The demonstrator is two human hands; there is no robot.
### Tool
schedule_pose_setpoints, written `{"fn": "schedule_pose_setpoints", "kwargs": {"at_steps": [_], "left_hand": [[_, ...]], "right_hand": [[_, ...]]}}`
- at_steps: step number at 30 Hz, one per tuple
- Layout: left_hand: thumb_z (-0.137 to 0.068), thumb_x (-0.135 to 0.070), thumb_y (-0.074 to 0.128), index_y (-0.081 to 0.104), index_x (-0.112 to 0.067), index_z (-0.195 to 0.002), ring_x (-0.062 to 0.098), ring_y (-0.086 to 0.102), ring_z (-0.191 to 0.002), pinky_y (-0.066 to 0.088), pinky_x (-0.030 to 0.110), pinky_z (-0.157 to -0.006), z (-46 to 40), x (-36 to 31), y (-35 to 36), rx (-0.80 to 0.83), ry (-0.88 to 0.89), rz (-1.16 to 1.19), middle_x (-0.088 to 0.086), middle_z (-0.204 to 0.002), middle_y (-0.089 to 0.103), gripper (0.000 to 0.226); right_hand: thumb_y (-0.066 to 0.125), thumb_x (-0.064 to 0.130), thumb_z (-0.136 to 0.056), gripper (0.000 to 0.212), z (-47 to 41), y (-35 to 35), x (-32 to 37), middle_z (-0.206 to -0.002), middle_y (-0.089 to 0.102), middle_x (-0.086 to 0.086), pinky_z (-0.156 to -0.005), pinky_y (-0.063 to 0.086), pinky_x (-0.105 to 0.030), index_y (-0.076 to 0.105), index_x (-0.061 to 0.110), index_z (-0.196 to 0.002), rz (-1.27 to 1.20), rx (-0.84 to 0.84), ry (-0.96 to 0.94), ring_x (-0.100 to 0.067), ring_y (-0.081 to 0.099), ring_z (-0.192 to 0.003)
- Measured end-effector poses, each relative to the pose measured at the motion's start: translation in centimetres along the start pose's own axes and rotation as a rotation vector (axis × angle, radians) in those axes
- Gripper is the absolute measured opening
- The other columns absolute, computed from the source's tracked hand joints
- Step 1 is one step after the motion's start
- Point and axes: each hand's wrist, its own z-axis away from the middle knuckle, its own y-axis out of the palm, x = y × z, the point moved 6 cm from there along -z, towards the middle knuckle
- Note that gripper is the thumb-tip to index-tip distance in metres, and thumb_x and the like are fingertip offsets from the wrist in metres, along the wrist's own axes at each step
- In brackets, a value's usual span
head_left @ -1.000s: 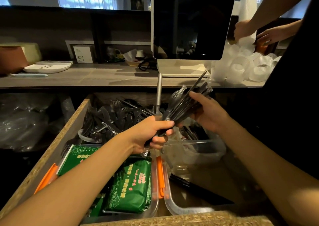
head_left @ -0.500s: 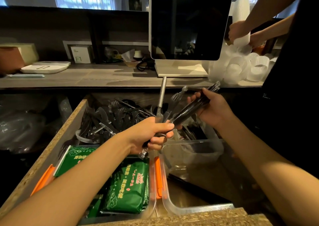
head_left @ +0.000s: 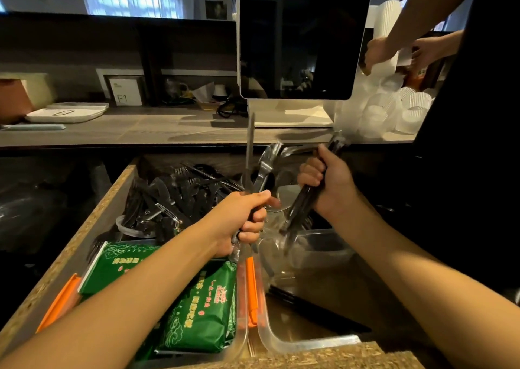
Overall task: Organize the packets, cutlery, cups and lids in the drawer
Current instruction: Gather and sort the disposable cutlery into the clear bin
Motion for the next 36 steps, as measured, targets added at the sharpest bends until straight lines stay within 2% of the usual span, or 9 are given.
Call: {"fn": "schedule_pose_setpoints", "kwargs": {"at_steps": [5, 10, 15, 18, 20, 25, 28, 32, 36], "left_hand": [[-0.101, -0.021, 0.056, 0.06, -0.006, -0.09, 0.003, 0.025, -0.038, 0.023, 0.014, -0.033, -0.6, -0.5, -0.9, -0.139, 0.103, 0.161, -0.007, -0.05, 0.028, 0.019], [-0.086, -0.045, 0.068, 0.052, -0.015, -0.081, 0.004, 0.022, -0.037, 0.016, 0.015, -0.033, -0.3, -0.5, -1.0, -0.075, 0.011, 0.235, -0.006, -0.053, 0.025, 0.034], [-0.093, -0.032, 0.066, 0.064, -0.01, -0.094, 0.003, 0.02, -0.037, 0.016, 0.016, -0.034, -0.2, -0.3, -0.2, -0.101, 0.097, 0.15, -0.008, -0.051, 0.023, 0.022], [-0.092, -0.029, 0.068, 0.051, -0.015, -0.079, 0.003, 0.021, -0.035, 0.017, 0.016, -0.033, -0.3, 0.0, -0.2, -0.142, 0.114, 0.135, -0.008, -0.048, 0.026, 0.026], [-0.084, -0.035, 0.074, 0.053, -0.013, -0.082, 0.004, 0.021, -0.036, 0.015, 0.016, -0.034, -0.2, 0.1, -0.2, -0.141, 0.094, 0.134, -0.008, -0.049, 0.026, 0.031], [-0.078, -0.04, 0.076, 0.064, -0.008, -0.096, 0.003, 0.023, -0.039, 0.018, 0.015, -0.033, -0.1, 0.2, 0.6, -0.083, 0.104, 0.016, -0.005, -0.058, 0.038, 0.038], [-0.069, -0.043, 0.077, 0.063, -0.008, -0.099, 0.003, 0.028, -0.042, 0.022, 0.016, -0.035, 0.1, 0.2, 1.0, -0.048, 0.13, -0.11, 0.0, -0.071, 0.049, 0.049], [-0.084, -0.029, 0.077, 0.064, -0.01, -0.102, 0.008, 0.025, -0.045, 0.02, 0.019, -0.041, 0.3, 0.5, 1.7, 0.021, 0.11, -0.313, -0.003, -0.057, 0.036, 0.029], [-0.084, -0.017, 0.078, 0.062, -0.012, -0.099, 0.01, 0.026, -0.047, 0.019, 0.023, -0.044, 0.3, 0.7, 1.9, 0.031, 0.109, -0.371, -0.004, -0.054, 0.035, 0.022]], "right_hand": [[0.043, 0.02, -0.097, 0.032, 1.0, 0.4, -1.4, -0.048, 0.032, 0.005, -0.032, 0.023, -0.017, 0.039, 0.017, -0.065, 0.504, 0.012, 0.076, -0.006, 0.026, -0.036], [0.045, 0.014, -0.095, 0.011, 1.5, 0.0, -1.6, -0.055, 0.052, -0.001, -0.039, 0.029, -0.019, 0.052, 0.012, -0.088, 0.763, -0.082, 0.044, -0.01, 0.038, -0.043], [0.043, 0.005, -0.098, 0.013, 1.4, 0.8, -2.5, -0.055, 0.045, -0.003, -0.045, 0.05, -0.023, 0.055, 0.009, -0.1, 0.477, -0.034, 0.042, -0.014, 0.05, -0.048], [0.043, 0.008, -0.098, 0.015, 1.2, 0.5, -2.5, -0.058, 0.041, 0.0, -0.035, 0.034, -0.016, 0.048, 0.014, -0.085, 0.287, -0.038, 0.049, -0.008, 0.039, -0.04], [0.048, 0.02, -0.1, 0.021, 0.9, 0.1, -2.1, -0.056, 0.035, 0.004, -0.032, 0.025, -0.016, 0.047, 0.015, -0.08, 0.194, -0.082, 0.002, -0.005, 0.029, -0.036], [0.047, 0.054, -0.096, 0.041, 1.0, -0.4, -0.2, -0.053, 0.035, 0.005, -0.033, 0.026, -0.018, 0.052, 0.016, -0.082, 0.068, -0.236, -0.162, -0.006, 0.029, -0.038], [0.041, 0.057, -0.097, 0.044, 1.0, -1.0, -0.1, -0.054, 0.037, 0.004, -0.033, 0.026, -0.018, 0.046, 0.017, -0.079, 0.012, -0.275, -0.17, -0.008, 0.03, -0.039], [0.037, 0.05, -0.101, 0.041, 1.1, -1.5, -0.5, -0.052, 0.035, 0.004, -0.032, 0.023, -0.017, 0.044, 0.017, -0.078, 0.013, -0.278, -0.152, -0.008, 0.028, -0.037], [0.044, 0.047, -0.101, 0.037, 1.5, -1.7, -0.7, -0.054, 0.037, 0.005, -0.035, 0.025, -0.018, 0.048, 0.017, -0.078, 0.066, -0.322, -0.204, -0.007, 0.029, -0.041]]}}
